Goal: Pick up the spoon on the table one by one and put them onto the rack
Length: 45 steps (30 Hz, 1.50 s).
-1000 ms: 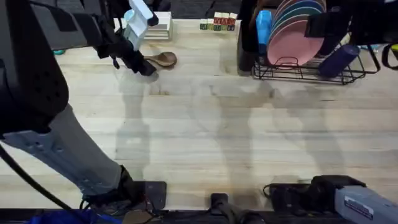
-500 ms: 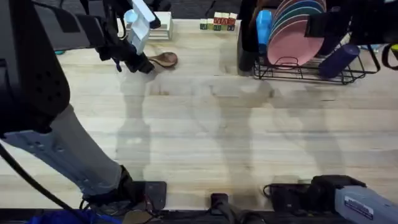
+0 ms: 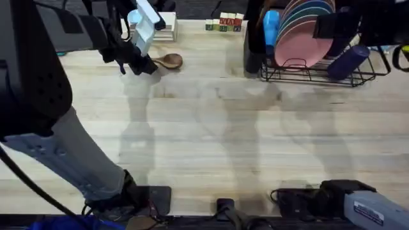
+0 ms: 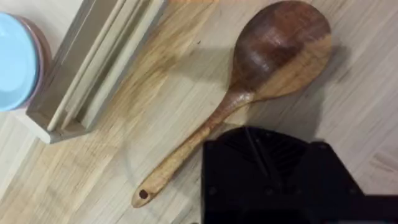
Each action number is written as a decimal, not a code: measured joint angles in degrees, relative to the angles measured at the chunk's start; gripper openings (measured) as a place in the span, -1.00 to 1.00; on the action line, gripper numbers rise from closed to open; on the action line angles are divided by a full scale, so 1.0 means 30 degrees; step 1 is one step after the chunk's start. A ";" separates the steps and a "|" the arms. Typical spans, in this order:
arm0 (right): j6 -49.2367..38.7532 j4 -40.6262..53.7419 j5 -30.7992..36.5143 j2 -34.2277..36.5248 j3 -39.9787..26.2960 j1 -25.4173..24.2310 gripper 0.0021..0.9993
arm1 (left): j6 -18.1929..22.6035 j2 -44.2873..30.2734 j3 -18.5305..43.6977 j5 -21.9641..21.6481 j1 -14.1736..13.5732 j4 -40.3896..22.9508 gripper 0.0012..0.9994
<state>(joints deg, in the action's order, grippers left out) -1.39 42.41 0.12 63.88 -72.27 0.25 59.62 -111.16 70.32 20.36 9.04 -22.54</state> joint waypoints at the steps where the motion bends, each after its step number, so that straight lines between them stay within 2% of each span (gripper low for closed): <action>1: 0.0000 0.0000 0.0005 0.0000 0.0000 0.0000 1.00 | 0.0005 -0.0006 0.0000 -0.0023 0.0000 0.0020 -0.84; 3: -0.0007 0.0000 0.0001 0.0000 0.0000 0.0000 1.00 | -0.0001 -0.0006 0.0000 -0.0146 0.0000 0.0086 -0.74; 8: -0.0036 0.0000 -0.0001 0.0000 0.0000 0.0000 1.00 | 0.0007 0.0044 0.0007 -0.0115 -0.0028 -0.0147 -0.91; 23: -0.0044 0.0000 -0.0001 0.0000 0.0000 0.0000 1.00 | 0.0006 0.1989 -0.0568 -0.1610 -0.0036 -0.1007 -0.92; 31: -0.0044 0.0000 -0.0001 0.0000 0.0000 0.0000 1.00 | 0.0013 0.3295 -0.0576 -0.1690 -0.0036 0.0642 -0.92; 32: -0.0044 -0.0005 0.0001 0.0000 0.0000 0.0000 0.99 | 0.0064 0.3309 -0.0576 -0.1693 -0.0036 0.0822 -0.85; 33: -0.0044 0.0000 0.0006 0.0000 0.0000 0.0000 1.00 | 0.0126 0.3309 -0.0576 -0.1708 -0.0036 0.0903 -0.66; 35: -0.0044 0.0000 -0.0001 0.0000 0.0000 0.0000 1.00 | 0.0131 0.3309 -0.0576 -0.1719 -0.0036 0.1019 -0.07; 36: -0.0044 0.0000 0.0002 0.0000 0.0000 0.0000 1.00 | 0.0133 0.3309 -0.0576 -0.1719 -0.0036 0.1069 0.26; 37: -0.0044 0.0000 0.0006 0.0000 0.0000 0.0000 1.00 | 0.0130 0.3309 -0.0576 -0.1727 -0.0036 0.1315 0.97; 45: -0.0044 -0.0007 0.0006 0.0338 0.0000 0.0000 1.00 | 0.1043 0.3309 -0.0576 -0.1887 -0.0036 0.1601 0.99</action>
<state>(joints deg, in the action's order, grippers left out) -1.52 42.39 0.14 64.89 -72.27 0.25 62.75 -101.23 68.60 14.70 8.93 -17.74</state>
